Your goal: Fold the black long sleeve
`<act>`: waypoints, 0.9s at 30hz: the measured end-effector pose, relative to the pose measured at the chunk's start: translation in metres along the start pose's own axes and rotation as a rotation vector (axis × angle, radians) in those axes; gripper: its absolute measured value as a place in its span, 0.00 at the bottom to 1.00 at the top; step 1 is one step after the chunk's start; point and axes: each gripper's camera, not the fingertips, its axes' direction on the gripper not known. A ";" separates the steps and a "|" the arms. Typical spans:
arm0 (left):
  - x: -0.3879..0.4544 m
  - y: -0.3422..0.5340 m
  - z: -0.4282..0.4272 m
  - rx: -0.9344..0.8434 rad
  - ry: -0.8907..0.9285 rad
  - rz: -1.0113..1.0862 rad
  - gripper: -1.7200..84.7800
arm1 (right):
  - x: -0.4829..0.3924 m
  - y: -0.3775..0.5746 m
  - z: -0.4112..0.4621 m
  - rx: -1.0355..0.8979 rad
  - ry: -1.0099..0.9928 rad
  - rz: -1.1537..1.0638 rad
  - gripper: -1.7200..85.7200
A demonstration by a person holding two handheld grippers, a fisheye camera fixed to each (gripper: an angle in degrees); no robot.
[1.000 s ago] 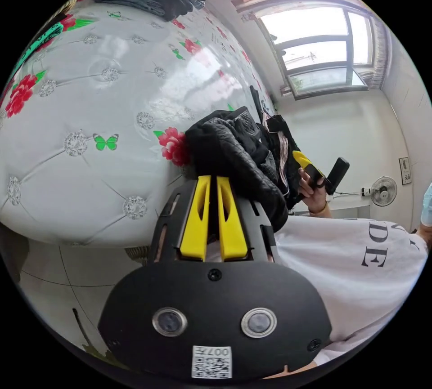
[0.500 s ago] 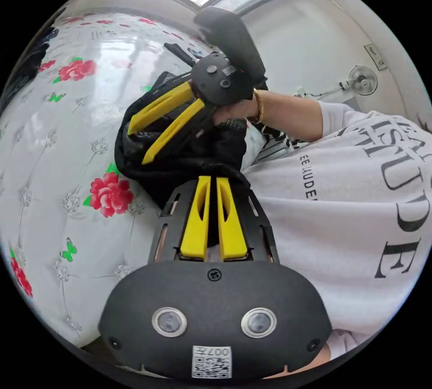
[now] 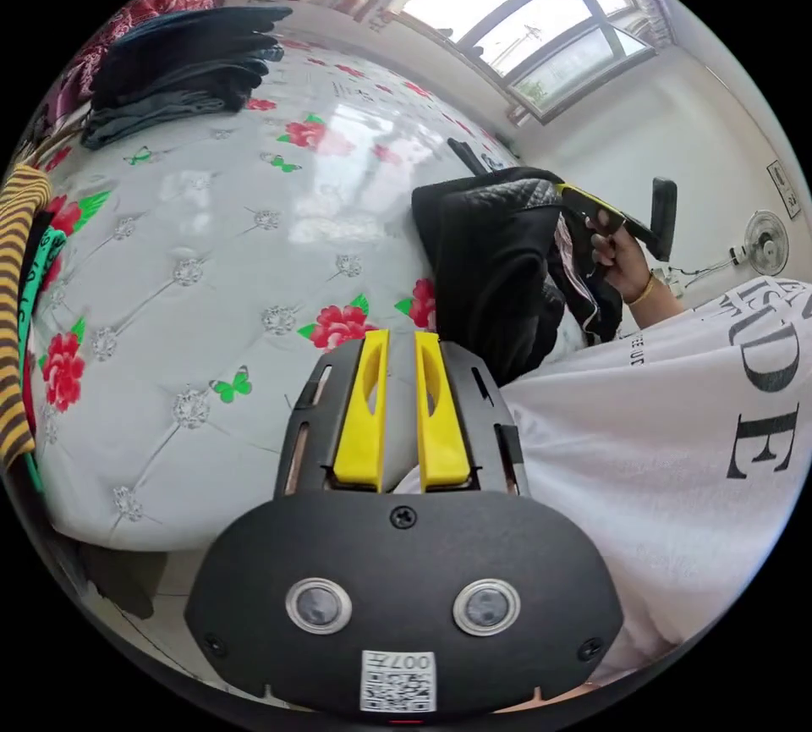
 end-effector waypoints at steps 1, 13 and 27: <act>0.006 -0.008 0.019 -0.047 0.045 0.019 0.10 | 0.011 0.004 0.003 -0.053 -0.010 0.012 0.04; 0.047 -0.063 0.127 -0.317 0.069 0.090 0.16 | -0.035 -0.128 0.089 -0.175 -0.215 -0.385 0.13; 0.049 -0.044 0.106 -0.228 -0.005 0.010 0.16 | 0.001 -0.059 0.154 -0.263 -0.377 -0.062 0.11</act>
